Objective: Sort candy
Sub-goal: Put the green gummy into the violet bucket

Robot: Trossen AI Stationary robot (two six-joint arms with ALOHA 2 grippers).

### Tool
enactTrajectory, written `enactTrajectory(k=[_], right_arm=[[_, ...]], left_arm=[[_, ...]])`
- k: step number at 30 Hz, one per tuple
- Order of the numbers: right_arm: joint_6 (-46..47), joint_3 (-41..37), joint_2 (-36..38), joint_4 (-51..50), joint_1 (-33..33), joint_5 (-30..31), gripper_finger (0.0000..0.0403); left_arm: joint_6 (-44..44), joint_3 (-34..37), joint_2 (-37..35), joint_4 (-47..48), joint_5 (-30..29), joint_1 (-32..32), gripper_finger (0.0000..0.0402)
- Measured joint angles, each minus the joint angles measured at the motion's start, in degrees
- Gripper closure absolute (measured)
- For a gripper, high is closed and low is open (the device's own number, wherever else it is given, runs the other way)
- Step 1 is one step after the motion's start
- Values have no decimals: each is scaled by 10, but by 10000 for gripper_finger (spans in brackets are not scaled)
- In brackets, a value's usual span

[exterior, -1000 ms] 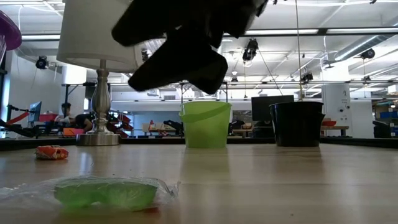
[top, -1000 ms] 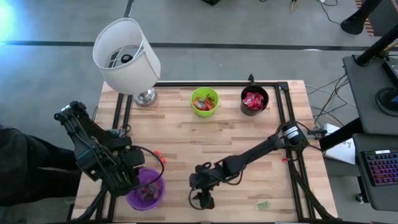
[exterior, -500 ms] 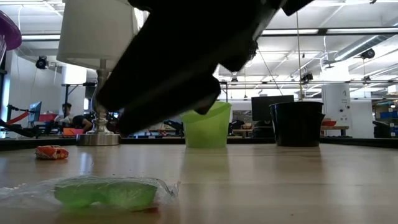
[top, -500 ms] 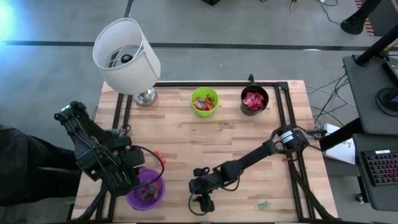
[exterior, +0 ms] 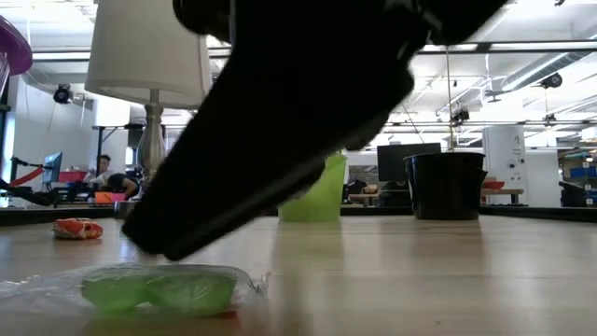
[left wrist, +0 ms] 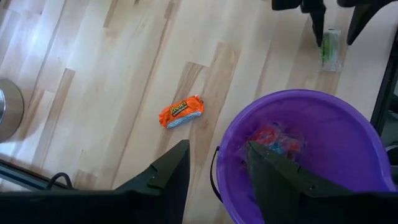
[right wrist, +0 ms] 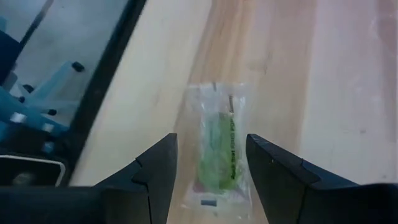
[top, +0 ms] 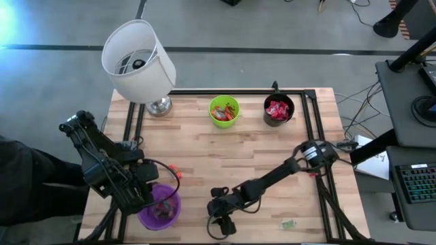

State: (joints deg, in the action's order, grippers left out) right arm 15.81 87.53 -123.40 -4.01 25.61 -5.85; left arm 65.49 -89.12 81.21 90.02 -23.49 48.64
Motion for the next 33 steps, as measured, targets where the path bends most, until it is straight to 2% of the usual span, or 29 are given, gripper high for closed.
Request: enactTrajectory(k=[15,26,33], right_arm=[[14,2,-29,-11,3,16,228],[24,1,-38,-24,3,45,330],[42,-1,-24,-28,2,43,388]], left_arm=[[5,0,0,0,0,0,260],[10,0,0,0,5,-1,260],[11,0,0,0,38,-1,260]])
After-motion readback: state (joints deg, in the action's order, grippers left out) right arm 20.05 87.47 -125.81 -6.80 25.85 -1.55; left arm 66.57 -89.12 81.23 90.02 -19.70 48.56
